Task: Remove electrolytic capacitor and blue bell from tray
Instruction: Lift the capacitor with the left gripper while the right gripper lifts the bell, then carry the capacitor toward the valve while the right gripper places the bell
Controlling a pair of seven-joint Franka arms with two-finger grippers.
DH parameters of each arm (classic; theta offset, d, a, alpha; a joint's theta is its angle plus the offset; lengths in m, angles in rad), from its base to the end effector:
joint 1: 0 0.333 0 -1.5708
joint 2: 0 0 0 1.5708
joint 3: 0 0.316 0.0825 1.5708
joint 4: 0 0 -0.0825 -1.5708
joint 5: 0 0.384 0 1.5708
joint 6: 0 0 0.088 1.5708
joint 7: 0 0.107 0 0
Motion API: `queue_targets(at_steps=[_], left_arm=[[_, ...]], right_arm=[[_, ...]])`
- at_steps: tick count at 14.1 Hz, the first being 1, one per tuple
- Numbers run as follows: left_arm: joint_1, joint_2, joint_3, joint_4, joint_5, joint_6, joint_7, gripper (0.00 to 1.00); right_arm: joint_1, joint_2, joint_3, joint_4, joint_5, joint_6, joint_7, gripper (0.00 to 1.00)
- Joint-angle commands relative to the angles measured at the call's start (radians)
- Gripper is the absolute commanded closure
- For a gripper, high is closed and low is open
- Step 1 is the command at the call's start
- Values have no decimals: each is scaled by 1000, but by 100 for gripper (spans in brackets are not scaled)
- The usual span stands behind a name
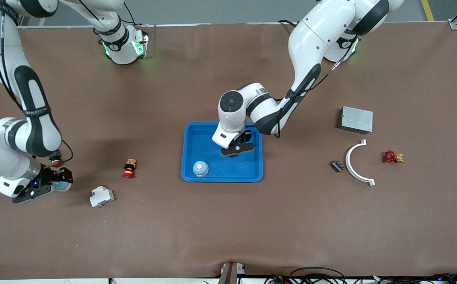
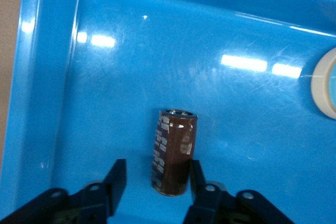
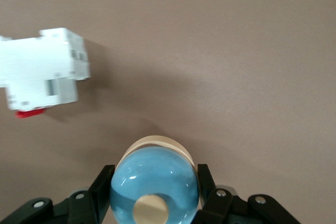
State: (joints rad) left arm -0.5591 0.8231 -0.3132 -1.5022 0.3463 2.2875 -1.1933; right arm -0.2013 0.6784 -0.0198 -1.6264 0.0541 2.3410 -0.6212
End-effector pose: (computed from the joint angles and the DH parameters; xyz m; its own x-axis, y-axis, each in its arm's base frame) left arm 0.4918 -0.5163 0.1948 0.9816 0.1876 0.0351 0.1879 -0.9822 -0.0037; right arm 0.6784 -0.1498 0.2276 0.9322 0.3591 0.0454 0.3595 -0.9331 -0.0016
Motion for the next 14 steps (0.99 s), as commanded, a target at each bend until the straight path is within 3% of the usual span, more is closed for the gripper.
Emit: queue_targets(at_steps=[1, 4, 6, 8, 14], left_arm=[[-7, 16, 6, 5, 19, 6, 0, 100], [11, -30, 6, 8, 17, -58, -3, 100], [57, -119, 8, 2, 19, -143, 11, 100], [140, -218, -10, -15, 8, -206, 44, 100], [477, -427, -113, -220, -67, -230, 408, 100]], right_arm=[[-27, 101, 20, 161, 4, -74, -43, 100], [-42, 170, 18, 224, 4, -75, -70, 100], [-52, 176, 17, 232, 3, -72, -101, 100], [-53, 196, 17, 249, 3, -68, -126, 100], [-53, 205, 17, 249, 3, -58, -133, 100]])
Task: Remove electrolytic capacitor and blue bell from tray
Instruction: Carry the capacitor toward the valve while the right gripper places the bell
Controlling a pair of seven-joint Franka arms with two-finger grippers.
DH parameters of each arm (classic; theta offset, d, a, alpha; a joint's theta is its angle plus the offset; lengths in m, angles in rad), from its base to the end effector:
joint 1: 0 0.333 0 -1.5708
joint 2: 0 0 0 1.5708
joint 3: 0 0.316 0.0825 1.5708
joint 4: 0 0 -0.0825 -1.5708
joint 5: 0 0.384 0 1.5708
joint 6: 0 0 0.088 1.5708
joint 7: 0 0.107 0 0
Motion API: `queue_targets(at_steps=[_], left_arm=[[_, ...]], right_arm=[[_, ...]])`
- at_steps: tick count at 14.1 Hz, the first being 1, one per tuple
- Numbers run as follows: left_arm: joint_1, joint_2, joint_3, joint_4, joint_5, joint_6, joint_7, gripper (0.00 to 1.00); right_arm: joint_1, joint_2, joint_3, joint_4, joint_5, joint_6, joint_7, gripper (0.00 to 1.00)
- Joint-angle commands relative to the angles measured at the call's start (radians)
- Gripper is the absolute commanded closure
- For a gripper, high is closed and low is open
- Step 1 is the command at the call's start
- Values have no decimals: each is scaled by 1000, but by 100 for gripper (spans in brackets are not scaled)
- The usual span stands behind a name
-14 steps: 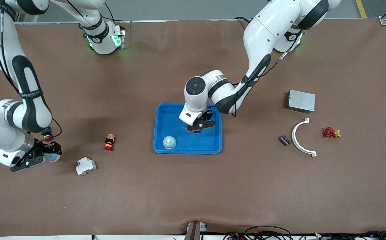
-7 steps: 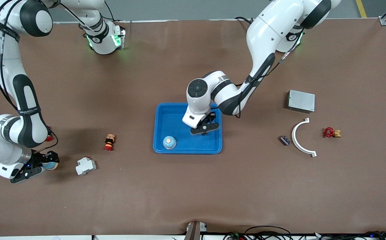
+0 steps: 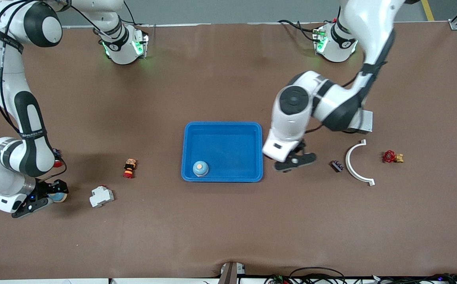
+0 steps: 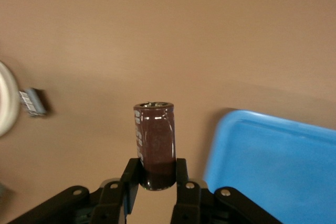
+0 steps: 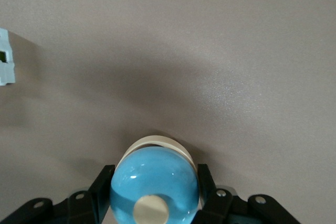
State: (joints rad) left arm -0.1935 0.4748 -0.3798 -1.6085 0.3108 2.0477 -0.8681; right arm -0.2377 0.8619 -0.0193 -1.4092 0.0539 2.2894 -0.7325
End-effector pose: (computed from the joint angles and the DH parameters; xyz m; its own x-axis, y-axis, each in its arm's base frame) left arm 0.5947 -0.3253 0.3687 0.9794 0.1857 0.0796 0.1913 -0.9791 -0.0694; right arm 0.7074 -0.1818 0.1864 0.9012 0.4322 0.0313 0.4326 -0.9016 -0.0076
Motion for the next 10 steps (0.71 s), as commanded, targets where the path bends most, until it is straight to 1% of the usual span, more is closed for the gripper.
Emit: queue_targets(at_steps=[1, 2, 4, 8, 10], left_arm=[[168, -93, -65, -134, -38, -1, 104, 100], [219, -102, -74, -145, -38, -23, 139, 100], [304, -105, -76, -195, -36, -34, 217, 100], [462, -84, -74, -217, -36, -34, 293, 100], [489, -73, -71, -220, -23, -31, 299, 100]], right_arm=[[-17, 23, 16, 32, 3, -7, -24, 100], [-18, 23, 16, 32, 3, -7, -24, 100], [-20, 28, 18, 30, 3, -7, -24, 100], [-32, 39, 18, 29, 4, 24, -45, 100], [-37, 43, 18, 27, 9, 42, -51, 100]])
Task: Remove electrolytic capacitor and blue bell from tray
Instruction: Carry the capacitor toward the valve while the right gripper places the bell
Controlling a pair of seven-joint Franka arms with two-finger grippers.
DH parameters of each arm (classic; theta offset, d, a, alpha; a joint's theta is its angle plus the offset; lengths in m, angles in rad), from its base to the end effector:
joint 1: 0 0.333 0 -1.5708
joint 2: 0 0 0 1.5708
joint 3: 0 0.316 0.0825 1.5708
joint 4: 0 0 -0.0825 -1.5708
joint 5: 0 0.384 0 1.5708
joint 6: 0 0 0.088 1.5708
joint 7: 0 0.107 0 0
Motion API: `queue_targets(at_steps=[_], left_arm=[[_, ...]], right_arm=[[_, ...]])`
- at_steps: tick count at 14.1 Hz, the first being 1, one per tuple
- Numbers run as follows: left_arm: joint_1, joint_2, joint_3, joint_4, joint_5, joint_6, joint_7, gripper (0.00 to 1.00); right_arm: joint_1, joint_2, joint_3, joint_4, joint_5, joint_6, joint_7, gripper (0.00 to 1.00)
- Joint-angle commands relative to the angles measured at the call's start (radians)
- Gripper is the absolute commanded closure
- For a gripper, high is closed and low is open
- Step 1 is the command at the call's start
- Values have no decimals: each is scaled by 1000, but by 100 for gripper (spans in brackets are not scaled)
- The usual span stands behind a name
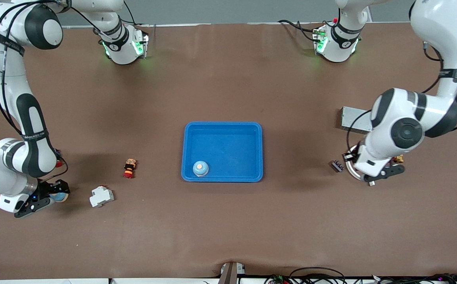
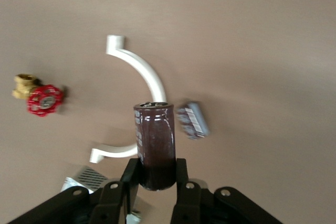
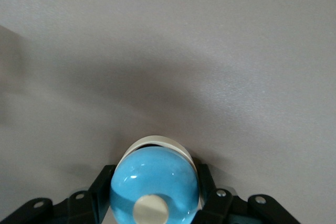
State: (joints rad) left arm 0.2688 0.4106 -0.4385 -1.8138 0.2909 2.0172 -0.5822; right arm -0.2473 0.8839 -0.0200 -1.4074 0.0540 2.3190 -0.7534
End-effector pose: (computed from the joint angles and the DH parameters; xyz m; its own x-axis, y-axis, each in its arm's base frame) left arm 0.6193 -0.0706 0.3201 0.9535 0.2849 -0.0982 0.2693 -0.9519 -0.1460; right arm 0.7057 -0.1892 0.1738 0.8966 0.4414 0.0373 0.4416 -0.8972 0.0006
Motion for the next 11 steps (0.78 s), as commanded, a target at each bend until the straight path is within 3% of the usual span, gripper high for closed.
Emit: queue_targets(at_steps=[1, 2, 6, 8, 11], left_arm=[[50, -6, -11, -22, 10, 9, 24, 100], [78, 4, -12, -25, 20, 21, 30, 100], [131, -10, -14, -76, 118, 40, 114, 100], [156, -16, -12, -88, 175, 41, 215, 100], [211, -15, -12, -105, 183, 89, 342, 100]], right_arm=[[-27, 26, 18, 25, 13, 14, -26, 57], [-27, 26, 18, 25, 17, 14, -18, 1], [6, -14, 20, 34, 11, -61, 3, 0], [52, -23, 9, 123, 1, -229, 69, 0], [147, -36, -1, 264, -71, -496, 328, 0]])
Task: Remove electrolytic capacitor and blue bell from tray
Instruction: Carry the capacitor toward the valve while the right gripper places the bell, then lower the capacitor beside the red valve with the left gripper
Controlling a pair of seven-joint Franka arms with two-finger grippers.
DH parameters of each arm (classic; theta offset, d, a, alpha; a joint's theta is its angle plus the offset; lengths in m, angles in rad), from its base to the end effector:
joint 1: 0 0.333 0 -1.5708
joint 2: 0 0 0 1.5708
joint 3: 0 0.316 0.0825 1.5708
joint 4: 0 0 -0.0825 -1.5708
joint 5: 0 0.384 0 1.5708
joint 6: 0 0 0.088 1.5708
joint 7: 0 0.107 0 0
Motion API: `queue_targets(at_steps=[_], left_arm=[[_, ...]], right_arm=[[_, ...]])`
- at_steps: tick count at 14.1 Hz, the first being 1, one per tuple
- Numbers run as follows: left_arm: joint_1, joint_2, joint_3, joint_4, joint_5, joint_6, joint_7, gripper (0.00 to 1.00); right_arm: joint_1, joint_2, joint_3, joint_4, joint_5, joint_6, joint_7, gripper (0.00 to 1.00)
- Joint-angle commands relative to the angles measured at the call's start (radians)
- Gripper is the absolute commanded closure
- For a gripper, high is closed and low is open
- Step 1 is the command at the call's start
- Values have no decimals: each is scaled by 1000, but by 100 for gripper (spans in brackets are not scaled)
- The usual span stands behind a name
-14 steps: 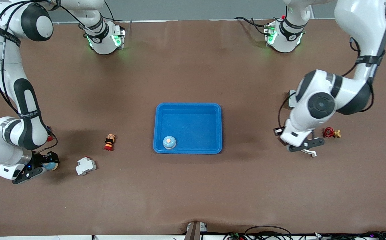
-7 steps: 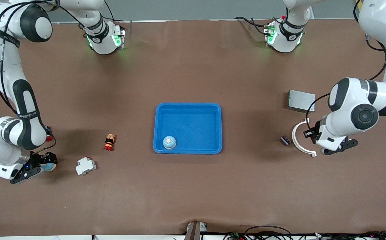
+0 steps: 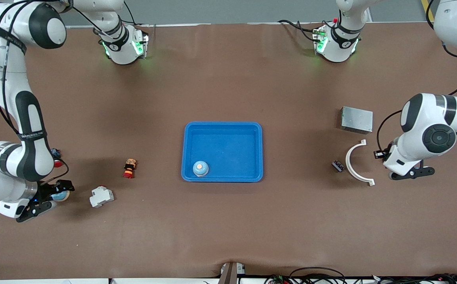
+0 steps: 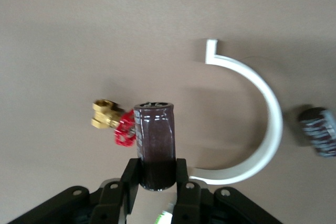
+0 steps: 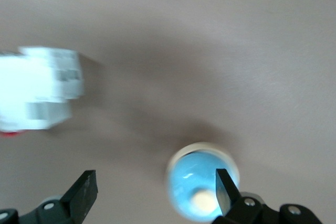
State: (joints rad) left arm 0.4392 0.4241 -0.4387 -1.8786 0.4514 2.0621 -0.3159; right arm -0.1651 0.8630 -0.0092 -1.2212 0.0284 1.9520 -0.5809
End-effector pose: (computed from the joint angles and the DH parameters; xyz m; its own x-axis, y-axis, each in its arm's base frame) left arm 0.6104 0.0371 0.2895 0.9860 0.0957 -0.1363 0.0631 -0.9721 -0.2259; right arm 0.7313 -0.1251 0.2414 0.9158 0.3888 -0.1005 0.3812 -0.9204 -0.0872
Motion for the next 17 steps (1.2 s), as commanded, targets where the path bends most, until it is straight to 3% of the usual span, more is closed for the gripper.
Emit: queue_targets(at_steps=[1, 5, 8, 12, 17], left_arm=[[71, -24, -14, -40, 23, 50, 125, 100], [136, -42, -15, -79, 23, 82, 254, 100], [177, -54, -15, -91, 23, 93, 388, 100], [196, -68, -20, -178, 21, 136, 406, 100], [219, -68, -17, -243, 23, 196, 448, 100]], right_arm=[[96, -33, -12, 80, -45, -162, 255, 0], [174, -137, 26, 19, 50, -185, 666, 0], [262, -173, 26, -24, 54, -162, 838, 0], [401, -251, 26, -207, 54, 22, 1068, 0], [561, -196, 25, -267, 53, 212, 1334, 0]])
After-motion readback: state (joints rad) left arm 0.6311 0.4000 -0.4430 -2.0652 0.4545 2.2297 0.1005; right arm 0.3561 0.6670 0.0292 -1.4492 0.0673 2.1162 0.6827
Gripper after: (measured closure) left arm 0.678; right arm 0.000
